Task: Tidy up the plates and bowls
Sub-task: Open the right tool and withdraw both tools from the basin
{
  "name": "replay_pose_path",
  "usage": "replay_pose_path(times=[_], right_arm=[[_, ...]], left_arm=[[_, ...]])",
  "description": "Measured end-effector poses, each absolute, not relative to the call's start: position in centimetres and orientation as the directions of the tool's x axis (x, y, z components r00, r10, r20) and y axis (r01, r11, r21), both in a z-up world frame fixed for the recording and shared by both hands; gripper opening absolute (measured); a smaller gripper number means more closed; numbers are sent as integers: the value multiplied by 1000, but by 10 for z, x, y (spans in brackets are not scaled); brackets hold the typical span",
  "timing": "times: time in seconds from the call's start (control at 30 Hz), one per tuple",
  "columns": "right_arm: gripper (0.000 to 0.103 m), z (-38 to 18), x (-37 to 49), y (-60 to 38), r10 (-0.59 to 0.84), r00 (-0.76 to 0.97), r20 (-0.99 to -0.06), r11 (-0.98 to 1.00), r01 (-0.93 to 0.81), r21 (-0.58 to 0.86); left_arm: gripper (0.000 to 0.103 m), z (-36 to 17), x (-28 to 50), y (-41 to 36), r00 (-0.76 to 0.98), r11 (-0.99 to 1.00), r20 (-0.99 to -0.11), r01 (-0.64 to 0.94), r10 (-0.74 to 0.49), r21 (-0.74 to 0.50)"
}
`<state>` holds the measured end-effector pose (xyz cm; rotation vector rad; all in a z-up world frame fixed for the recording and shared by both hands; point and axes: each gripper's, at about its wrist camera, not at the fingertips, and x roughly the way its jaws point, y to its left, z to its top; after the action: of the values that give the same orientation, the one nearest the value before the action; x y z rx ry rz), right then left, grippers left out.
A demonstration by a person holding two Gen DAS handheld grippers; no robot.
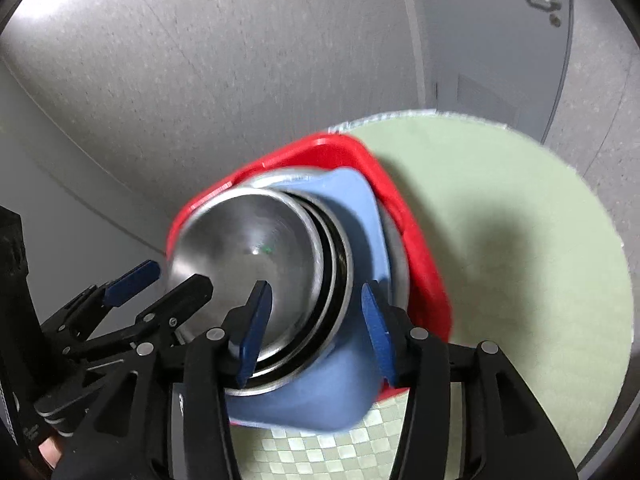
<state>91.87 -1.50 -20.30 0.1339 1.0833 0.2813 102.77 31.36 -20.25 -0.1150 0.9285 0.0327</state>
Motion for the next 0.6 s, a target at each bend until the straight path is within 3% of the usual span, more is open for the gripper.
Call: replay_pose_path(times=[0.17, 0.43, 0.6], right_arm=[[57, -180, 889, -21, 272, 509, -816, 962, -158, 222], [80, -141, 798, -44, 246, 637, -731, 969, -169, 179], [96, -123, 729, -69, 229, 689, -688, 973, -176, 147]], left_arm=[[91, -179, 978, 290, 668, 993, -743, -107, 42, -40], [102, -143, 862, 238, 779, 989, -612, -148, 136, 32], [102, -135, 774, 200, 812, 987, -567, -162, 140, 12]])
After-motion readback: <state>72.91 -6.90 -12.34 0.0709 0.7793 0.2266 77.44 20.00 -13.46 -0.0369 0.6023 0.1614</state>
